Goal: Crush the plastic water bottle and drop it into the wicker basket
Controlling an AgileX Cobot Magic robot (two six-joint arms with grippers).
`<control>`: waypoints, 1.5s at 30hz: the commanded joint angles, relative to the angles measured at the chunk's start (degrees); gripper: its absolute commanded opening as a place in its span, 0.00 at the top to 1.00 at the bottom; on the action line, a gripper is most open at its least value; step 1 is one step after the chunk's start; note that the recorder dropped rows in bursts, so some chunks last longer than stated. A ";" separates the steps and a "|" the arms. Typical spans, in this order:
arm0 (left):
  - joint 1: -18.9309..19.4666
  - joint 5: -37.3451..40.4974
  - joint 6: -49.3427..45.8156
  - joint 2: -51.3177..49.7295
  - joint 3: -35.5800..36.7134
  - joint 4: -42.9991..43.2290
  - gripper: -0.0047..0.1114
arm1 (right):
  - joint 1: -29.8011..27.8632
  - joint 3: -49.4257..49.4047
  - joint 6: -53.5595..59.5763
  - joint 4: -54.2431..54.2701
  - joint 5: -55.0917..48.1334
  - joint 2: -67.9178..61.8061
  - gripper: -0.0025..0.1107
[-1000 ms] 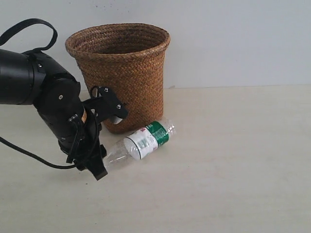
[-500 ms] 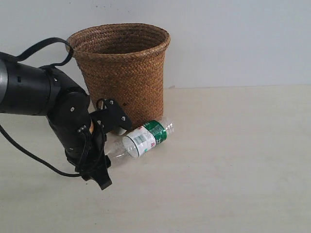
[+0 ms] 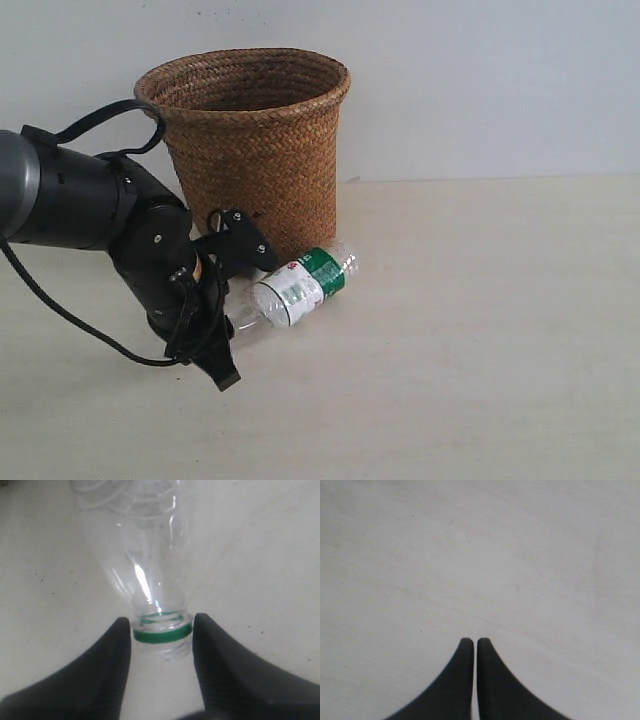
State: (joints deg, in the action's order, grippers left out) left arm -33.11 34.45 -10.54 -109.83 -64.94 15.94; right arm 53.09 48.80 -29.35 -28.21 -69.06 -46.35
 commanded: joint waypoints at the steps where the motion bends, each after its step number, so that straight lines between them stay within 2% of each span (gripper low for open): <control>1: 0.70 -1.47 0.17 -0.42 -0.37 0.08 0.60 | 0.05 -0.16 -0.30 -0.76 -0.83 0.49 0.98; 4: 0.79 -1.47 0.17 -0.88 -0.37 -0.04 0.57 | 0.05 -0.16 -0.30 -0.76 -0.83 0.49 0.98; 14: 0.79 -2.58 0.17 -2.77 -0.37 -0.14 0.59 | 0.05 -0.16 -0.30 -0.76 -0.83 0.49 0.98; 16: 0.79 -3.30 0.17 -2.77 -0.37 -0.14 0.66 | 0.05 -0.16 -0.30 -0.76 -0.83 0.49 0.98; 20: 0.79 -3.10 0.17 -2.77 -0.37 0.65 0.93 | 0.05 -0.16 -0.30 -0.76 -0.83 0.49 0.98; 23: 0.79 -1.23 -0.59 -2.77 -0.37 2.02 0.93 | 0.05 -0.16 -0.30 -1.07 -0.69 0.49 0.98; 30: 0.79 9.64 -11.18 -2.77 -0.37 1.47 0.93 | 0.05 -0.16 -0.30 -2.22 2.63 0.49 0.98; 36: -0.34 17.24 -32.13 -0.67 -0.26 -13.56 0.93 | 0.05 -0.16 0.07 -2.22 4.13 -1.88 0.98; 38: -1.18 17.90 -33.23 0.78 -0.26 -16.86 0.93 | 0.05 -0.16 0.42 -1.12 5.85 -3.97 0.98; 45: -4.54 17.90 -32.83 5.12 3.63 -16.56 0.93 | 0.05 -0.16 7.47 5.06 18.68 -15.08 0.98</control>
State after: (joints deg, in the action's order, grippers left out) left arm -36.43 51.73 -42.95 -106.26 -62.96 0.00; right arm 53.09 48.80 -24.06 -24.48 -55.75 -57.37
